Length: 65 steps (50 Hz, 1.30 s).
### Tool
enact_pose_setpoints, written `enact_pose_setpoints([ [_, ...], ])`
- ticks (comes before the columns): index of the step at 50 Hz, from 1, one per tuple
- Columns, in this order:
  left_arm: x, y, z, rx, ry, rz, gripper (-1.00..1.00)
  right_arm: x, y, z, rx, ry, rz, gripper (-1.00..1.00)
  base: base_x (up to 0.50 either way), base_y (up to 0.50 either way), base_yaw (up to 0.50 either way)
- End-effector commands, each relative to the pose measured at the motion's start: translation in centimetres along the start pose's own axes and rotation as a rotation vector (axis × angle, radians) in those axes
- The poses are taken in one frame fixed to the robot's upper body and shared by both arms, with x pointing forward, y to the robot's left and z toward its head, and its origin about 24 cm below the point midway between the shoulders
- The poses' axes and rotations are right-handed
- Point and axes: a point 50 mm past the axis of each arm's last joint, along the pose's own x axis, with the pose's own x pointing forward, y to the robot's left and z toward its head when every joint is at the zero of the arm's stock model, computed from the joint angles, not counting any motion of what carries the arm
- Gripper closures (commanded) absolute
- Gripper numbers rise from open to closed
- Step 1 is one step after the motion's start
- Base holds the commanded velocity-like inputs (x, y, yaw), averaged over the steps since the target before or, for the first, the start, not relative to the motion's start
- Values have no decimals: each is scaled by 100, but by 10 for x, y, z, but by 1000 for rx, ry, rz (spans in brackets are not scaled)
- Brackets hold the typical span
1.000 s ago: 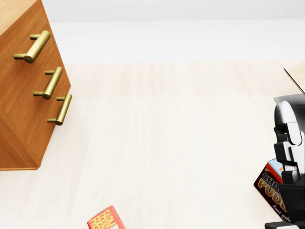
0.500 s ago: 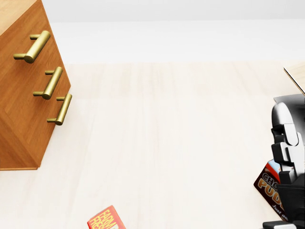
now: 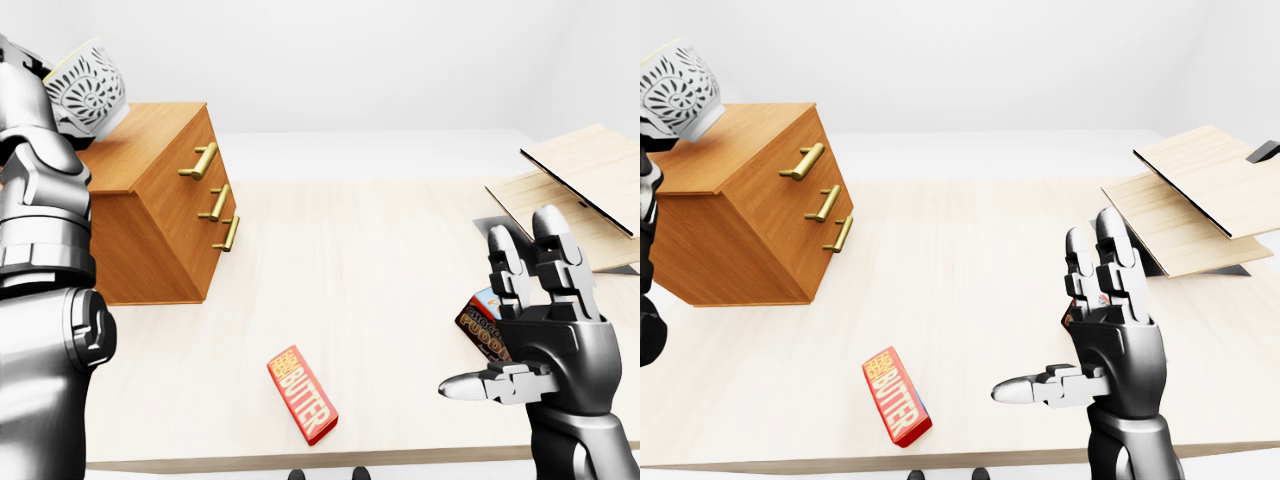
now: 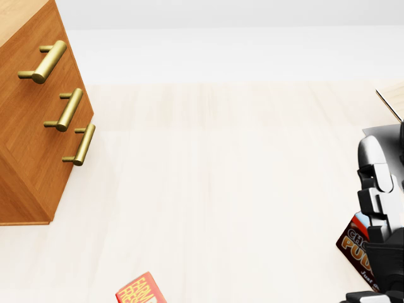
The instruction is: Close the top drawer of the cabinet and put the bowl on top of it.
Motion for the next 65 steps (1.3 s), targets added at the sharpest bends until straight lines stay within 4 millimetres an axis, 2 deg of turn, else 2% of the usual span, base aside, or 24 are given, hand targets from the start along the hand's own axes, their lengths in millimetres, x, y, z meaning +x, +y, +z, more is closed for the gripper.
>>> enact_pose_setpoints([
  [1,-2,-5,2,56,-8,21,100,1,0,0,-1,-3,1,-100,0,0,0],
  [24,-8,-20,-1,85,1,1,100,0,0,1,-1,-5,1,-100,0,0,0],
  [31,-14,-32,-8,95,16,-25,100,0,-1,2,-3,-10,-1,-100,0,0,0],
  [43,-16,-35,-10,101,18,-19,100,0,0,5,-8,-22,-2,-100,0,0,0],
  [44,-17,-37,-11,104,20,-20,-100,0,0,5,-8,-23,-2,-100,0,0,0],
  [55,-18,-38,-10,111,15,-18,-100,1,1,9,-15,-39,0,-100,0,0,0],
  [65,-17,-37,-9,116,10,-13,-100,1,1,4,-9,-21,1,-100,0,0,0],
])
